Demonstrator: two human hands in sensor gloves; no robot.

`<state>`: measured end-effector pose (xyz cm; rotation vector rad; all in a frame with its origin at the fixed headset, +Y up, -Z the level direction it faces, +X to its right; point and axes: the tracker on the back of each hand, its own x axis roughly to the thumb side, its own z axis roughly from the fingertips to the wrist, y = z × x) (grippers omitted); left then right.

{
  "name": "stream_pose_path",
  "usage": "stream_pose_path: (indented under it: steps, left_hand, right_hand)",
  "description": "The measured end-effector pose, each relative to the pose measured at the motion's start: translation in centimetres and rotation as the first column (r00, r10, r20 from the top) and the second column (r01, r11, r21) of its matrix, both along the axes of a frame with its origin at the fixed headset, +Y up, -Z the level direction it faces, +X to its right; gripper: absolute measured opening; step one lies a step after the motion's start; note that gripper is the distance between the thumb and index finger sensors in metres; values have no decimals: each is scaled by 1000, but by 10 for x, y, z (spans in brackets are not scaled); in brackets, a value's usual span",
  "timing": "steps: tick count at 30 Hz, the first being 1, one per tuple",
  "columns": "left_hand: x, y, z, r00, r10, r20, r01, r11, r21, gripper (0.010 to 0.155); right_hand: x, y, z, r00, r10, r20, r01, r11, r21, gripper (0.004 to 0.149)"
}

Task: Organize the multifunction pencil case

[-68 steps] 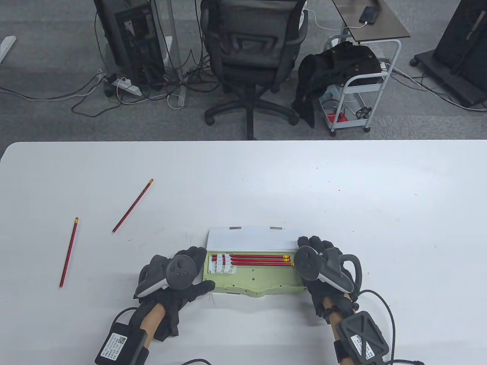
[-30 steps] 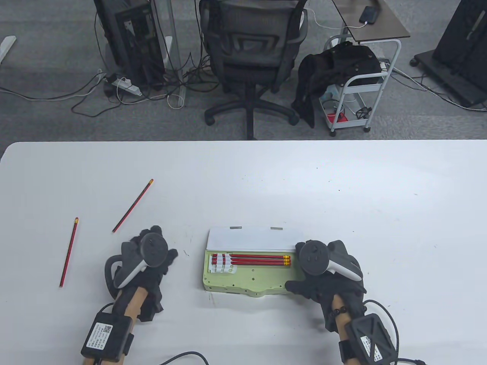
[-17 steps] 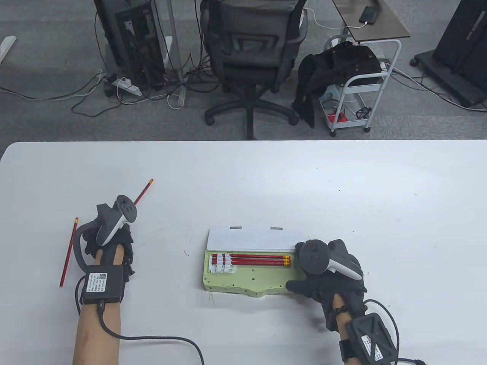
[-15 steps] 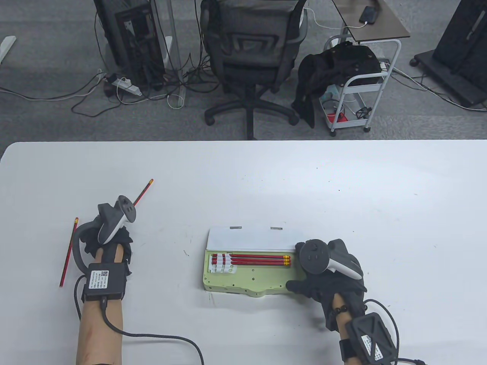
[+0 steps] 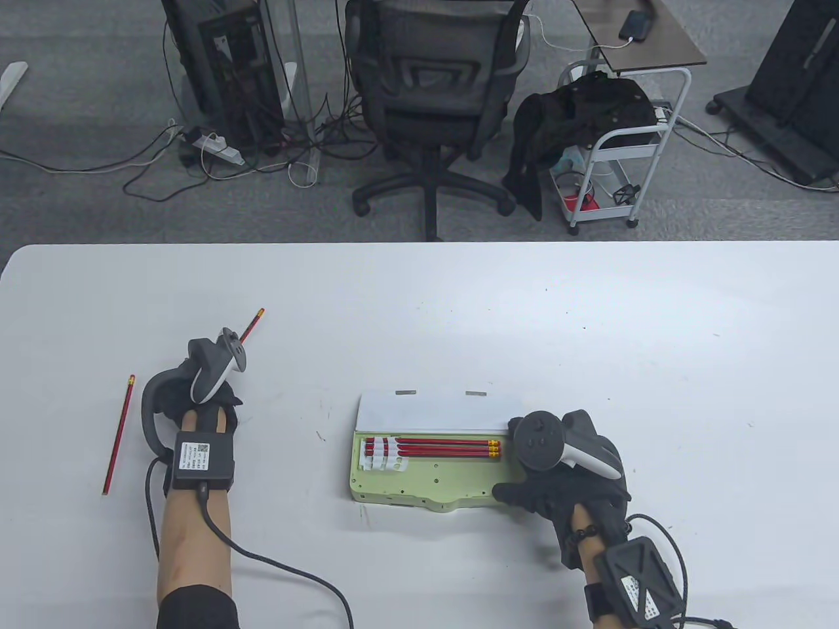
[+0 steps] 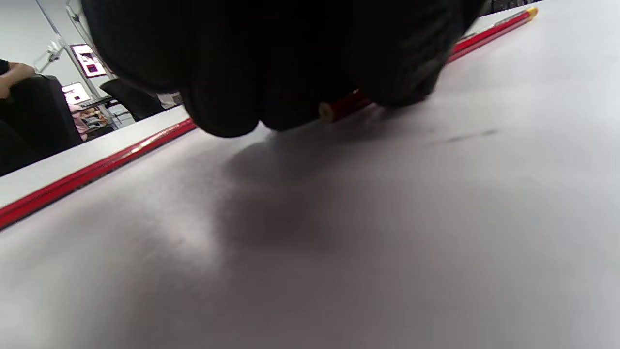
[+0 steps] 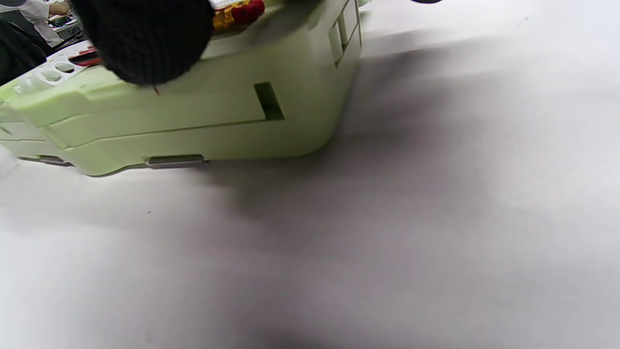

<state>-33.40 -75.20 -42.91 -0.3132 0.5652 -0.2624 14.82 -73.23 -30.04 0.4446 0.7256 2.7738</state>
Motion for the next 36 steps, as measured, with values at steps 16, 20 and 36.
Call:
stream_pose_path:
  steps: [16, 20, 36]
  left_hand:
    - [6, -4, 5, 996, -42, 79, 47, 997, -63, 44]
    - [17, 23, 18, 988, 28, 151, -35, 998, 46, 44]
    - [117, 88, 157, 601, 146, 785, -525, 813, 251, 43]
  right_hand:
    - [-2, 0, 0, 1000, 0, -3, 0, 1000, -2, 101]
    - [-2, 0, 0, 1000, 5, -5, -5, 1000, -5, 101]
    - [-1, -1, 0, 1000, 0, -8, 0, 1000, 6, 101]
